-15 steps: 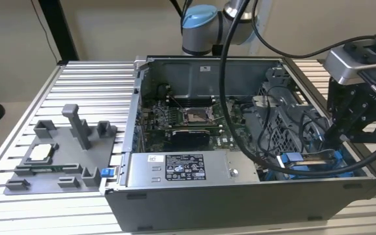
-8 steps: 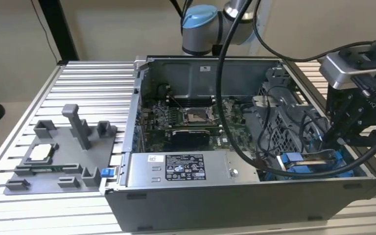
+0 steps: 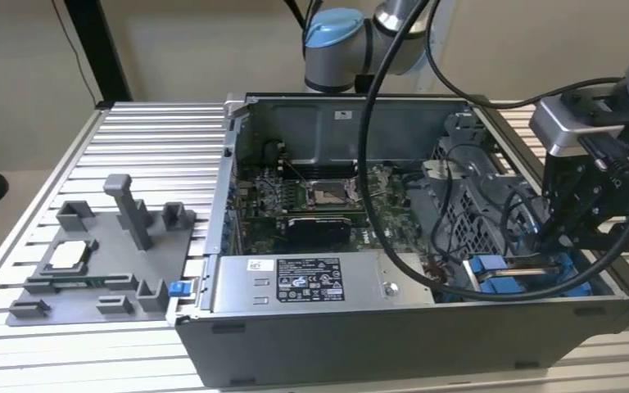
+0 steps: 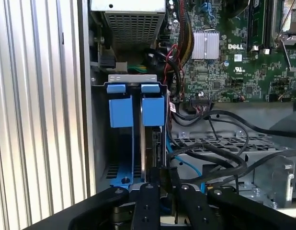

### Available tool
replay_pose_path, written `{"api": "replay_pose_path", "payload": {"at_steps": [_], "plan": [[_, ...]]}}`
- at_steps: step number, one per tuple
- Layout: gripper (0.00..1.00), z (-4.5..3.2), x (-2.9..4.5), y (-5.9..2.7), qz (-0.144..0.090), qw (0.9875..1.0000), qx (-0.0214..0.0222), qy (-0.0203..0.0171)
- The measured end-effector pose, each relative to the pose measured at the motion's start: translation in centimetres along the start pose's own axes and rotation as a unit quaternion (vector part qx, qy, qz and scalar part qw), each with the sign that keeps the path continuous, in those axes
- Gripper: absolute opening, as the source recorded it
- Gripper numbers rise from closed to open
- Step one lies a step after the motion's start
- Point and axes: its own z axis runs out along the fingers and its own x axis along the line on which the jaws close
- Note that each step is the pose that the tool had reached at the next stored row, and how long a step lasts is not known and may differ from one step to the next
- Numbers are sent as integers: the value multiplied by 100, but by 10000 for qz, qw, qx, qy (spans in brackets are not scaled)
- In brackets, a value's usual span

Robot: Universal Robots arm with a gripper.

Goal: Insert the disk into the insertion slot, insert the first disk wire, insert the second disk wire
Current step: 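Insert the first disk wire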

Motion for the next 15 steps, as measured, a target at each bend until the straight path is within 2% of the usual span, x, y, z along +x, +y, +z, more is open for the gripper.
{"api": "replay_pose_path", "payload": {"at_steps": [11, 15], "plan": [[0, 8, 0, -26, 1, 10000, 0, -4], [0, 33, 2, -27, 2, 10000, -28, -3]]}}
